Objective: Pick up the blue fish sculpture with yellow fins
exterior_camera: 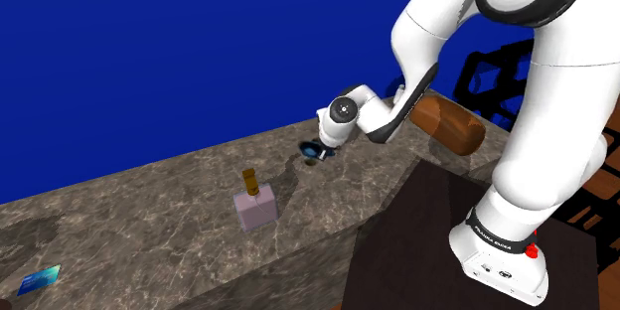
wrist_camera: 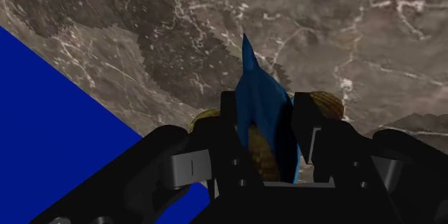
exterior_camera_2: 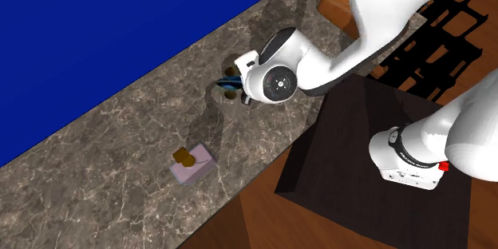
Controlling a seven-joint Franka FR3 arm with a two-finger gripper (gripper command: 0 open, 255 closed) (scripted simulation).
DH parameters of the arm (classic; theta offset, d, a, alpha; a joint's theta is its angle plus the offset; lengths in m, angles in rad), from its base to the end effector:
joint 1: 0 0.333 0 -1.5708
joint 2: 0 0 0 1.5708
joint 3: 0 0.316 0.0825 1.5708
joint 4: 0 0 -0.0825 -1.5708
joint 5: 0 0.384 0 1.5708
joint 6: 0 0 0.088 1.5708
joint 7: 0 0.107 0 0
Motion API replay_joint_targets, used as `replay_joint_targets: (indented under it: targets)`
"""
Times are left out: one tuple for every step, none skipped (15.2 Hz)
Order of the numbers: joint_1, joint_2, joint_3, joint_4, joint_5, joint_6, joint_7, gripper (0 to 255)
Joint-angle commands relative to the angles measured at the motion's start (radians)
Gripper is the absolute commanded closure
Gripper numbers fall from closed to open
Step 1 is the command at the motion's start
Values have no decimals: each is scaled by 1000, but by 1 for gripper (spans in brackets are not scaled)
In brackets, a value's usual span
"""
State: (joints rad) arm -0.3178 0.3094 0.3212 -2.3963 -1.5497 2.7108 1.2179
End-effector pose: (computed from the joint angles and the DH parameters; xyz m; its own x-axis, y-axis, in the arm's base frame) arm 0.4718 0.0445 0.1856 0.9161 0.2558 0.3087 0.1143 -0.9047 0.4105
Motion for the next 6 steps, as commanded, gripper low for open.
replay_joint_targets:
  targets:
    - [-5, -30, 7, -12, 46, 4, -42, 255]
    - [-8, -46, 11, -18, 68, 6, -63, 255]
    - [-11, -61, 14, -24, 90, 8, -84, 255]
    - [-14, -76, 18, -30, 113, 9, -106, 255]
    - [-15, -78, 19, -31, 117, 10, -109, 255]
    - [-15, -78, 19, -31, 117, 10, -109, 255]
